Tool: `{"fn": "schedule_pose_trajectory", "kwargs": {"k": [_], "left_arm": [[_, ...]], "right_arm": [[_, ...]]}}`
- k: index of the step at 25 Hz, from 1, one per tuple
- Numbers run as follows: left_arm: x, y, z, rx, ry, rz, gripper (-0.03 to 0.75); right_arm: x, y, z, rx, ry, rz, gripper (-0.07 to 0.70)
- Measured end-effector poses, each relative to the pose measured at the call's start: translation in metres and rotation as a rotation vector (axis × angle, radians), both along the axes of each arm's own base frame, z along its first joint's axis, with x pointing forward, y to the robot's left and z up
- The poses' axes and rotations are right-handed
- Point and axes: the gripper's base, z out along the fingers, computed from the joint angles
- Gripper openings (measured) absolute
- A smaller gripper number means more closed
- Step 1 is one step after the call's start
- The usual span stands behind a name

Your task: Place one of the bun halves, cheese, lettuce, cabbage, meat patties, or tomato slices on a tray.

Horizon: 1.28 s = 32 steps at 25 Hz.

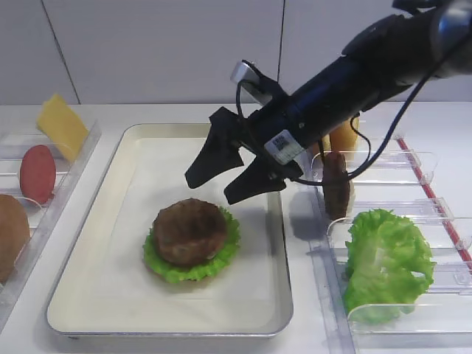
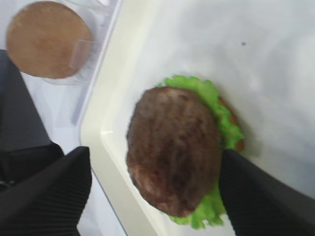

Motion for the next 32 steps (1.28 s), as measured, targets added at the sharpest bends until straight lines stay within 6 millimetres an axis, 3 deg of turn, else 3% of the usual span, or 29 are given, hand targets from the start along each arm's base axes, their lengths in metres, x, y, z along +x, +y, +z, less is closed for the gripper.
{"fn": "schedule_pose_trajectory", "kwargs": {"k": [9, 17, 24, 29, 32], "left_arm": [[0.0, 0.0, 0.0, 0.0, 0.0, 0.0, 0.43], [0.0, 0.0, 0.0, 0.0, 0.0, 0.0, 0.43], [0.0, 0.0, 0.0, 0.0, 0.0, 0.0, 0.429], [0.0, 0.0, 0.0, 0.0, 0.0, 0.0, 0.429], [0.0, 0.0, 0.0, 0.0, 0.0, 0.0, 0.429]], "right_arm": [[0.013, -0.004, 0.029, -0.157, -0.054, 0.078, 0.552], [0.022, -0.018, 0.077, -0.329, -0.235, 0.059, 0.552], [0.005, -0.05, 0.127, -0.574, -0.47, 0.062, 0.552], [-0.009, -0.078, 0.159, -0.772, -0.574, -0.049, 0.552], [-0.022, -0.087, 0.18, -0.781, -0.613, -0.116, 0.552]]}}
